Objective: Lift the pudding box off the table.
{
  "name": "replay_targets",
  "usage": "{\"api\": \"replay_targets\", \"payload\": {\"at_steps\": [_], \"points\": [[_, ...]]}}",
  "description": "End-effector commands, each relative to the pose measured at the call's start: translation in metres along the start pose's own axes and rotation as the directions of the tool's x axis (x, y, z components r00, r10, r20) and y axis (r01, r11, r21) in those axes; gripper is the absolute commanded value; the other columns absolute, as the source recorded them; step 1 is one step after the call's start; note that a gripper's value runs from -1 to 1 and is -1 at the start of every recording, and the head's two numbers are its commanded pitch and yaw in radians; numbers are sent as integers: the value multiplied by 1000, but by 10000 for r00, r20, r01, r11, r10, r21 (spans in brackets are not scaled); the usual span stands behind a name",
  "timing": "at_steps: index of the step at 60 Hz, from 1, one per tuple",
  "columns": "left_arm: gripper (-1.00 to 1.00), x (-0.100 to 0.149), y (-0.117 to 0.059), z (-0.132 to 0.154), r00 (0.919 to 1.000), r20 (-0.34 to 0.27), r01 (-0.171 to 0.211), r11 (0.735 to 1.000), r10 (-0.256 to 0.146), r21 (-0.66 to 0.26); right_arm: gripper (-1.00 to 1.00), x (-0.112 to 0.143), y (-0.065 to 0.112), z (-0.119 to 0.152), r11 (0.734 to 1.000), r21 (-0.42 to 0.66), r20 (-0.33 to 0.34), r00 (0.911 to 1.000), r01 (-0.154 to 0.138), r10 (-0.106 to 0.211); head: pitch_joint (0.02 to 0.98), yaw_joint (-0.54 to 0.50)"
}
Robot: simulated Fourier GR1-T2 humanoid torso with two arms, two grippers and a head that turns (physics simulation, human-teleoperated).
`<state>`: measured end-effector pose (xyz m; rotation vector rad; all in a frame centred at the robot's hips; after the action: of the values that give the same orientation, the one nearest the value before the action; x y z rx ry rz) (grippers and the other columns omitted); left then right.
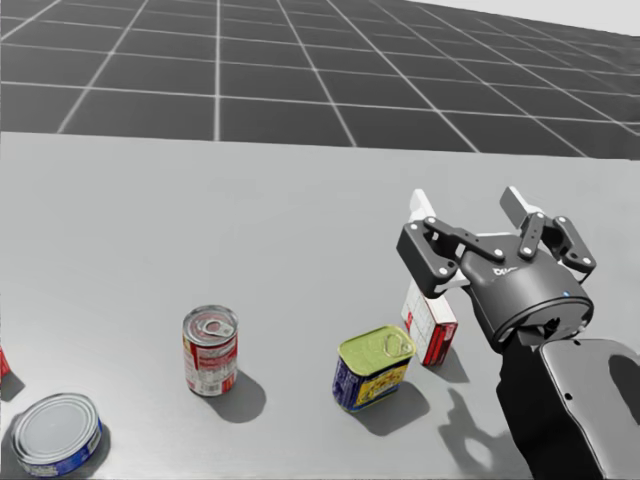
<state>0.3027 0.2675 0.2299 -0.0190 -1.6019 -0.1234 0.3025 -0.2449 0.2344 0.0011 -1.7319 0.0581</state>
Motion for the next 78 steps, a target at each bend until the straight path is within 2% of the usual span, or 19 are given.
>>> {"api": "replay_targets", "payload": {"at_steps": [1,15,18,21,24,27,29,32,36,39,42,44,46,52,59,65,71,76,78], "points": [[-1000,-1,-2,-1,10000,-21,60,10000,-60,-75,-1000,0,-1,0,10000,2,18,10000,-28,27,685,-302],[-1000,-2,-4,-1,10000,-32,51,9999,-51,-129,-1000,1,-1,0,9998,-32,-68,9998,204,-204,742,-409],[-1000,-2,-4,-1,10000,-40,44,9999,-45,-143,-1000,2,0,0,9995,-4,-139,9994,331,-331,745,-411],[-1000,-2,-5,-1,10000,-49,47,9999,-48,-137,-1000,3,1,0,9972,43,-342,9966,749,-747,743,-410],[-1000,-2,-5,-1,10000,-55,40,9999,-41,-124,-1000,5,1,1,9973,28,-592,9955,738,-736,744,-408],[-1000,-2,-5,-1,10000,-76,36,9999,-36,-97,-1000,10,0,6,9953,-38,-822,9919,968,-968,740,-405],[-1000,-2,-5,-1,10000,-82,25,10000,-26,-94,-1000,13,0,12,9963,40,-899,9923,861,-853,739,-404],[-1000,-2,-6,-1,10000,-90,17,9999,-18,-101,-1000,15,-3,21,9952,189,-982,9907,961,-938,741,-403],[-1000,-2,-6,-1,10000,-82,14,9999,-15,-118,-1000,15,-8,33,9981,239,-1004,9934,573,-547,745,-402],[-1000,-2,-6,-1,10000,-84,13,9999,-14,-120,-1000,14,-12,40,9977,344,-1080,9927,578,-538,745,-402],[-1000,-2,-6,-1,10000,-84,8,9999,-9,-122,-1000,11,-19,51,9984,475,-1119,9934,308,-253,746,-402],[-1000,-2,-6,-1,10000,-87,7,9999,-8,-128,-1000,8,-23,58,9963,643,-1315,9902,565,-477,746,-402],[-1000,-2,-6,-1,10000,-91,8,9999,-9,-131,-1000,6,-25,61,9954,716,-1327,9897,642,-543,746,-402],[-1000,-2,-7,-1,9999,-99,23,9999,-24,-152,-1000,-4,-33,74,9956,914,-1429,9897,217,-85,748,-402],[-1000,-3,-8,-2,9999,-139,63,9998,-66,-191,-1000,-18,-44,90,9928,1193,-1611,9867,-30,224,754,-402],[-1000,-3,-9,-2,9998,-157,75,9998,-78,-200,-1000,-29,-51,98,9892,1461,-1850,9826,93,180,756,-402],[-1000,-4,-10,-2,9998,-168,100,9997,-104,-214,-1000,-47,-52,104,9793,1980,-2230,9748,419,34,756,-402],[-1000,-4,-10,-2,9998,-168,99,9997,-102,-206,-1000,-58,-51,106,9739,2256,-2241,9742,246,273,756,-401],[-1000,-4,-10,-1,9998,-168,100,9997,-103,-208,-1000,-63,-50,105,9726,2300,-2359,9715,342,216,756,-401]]}}
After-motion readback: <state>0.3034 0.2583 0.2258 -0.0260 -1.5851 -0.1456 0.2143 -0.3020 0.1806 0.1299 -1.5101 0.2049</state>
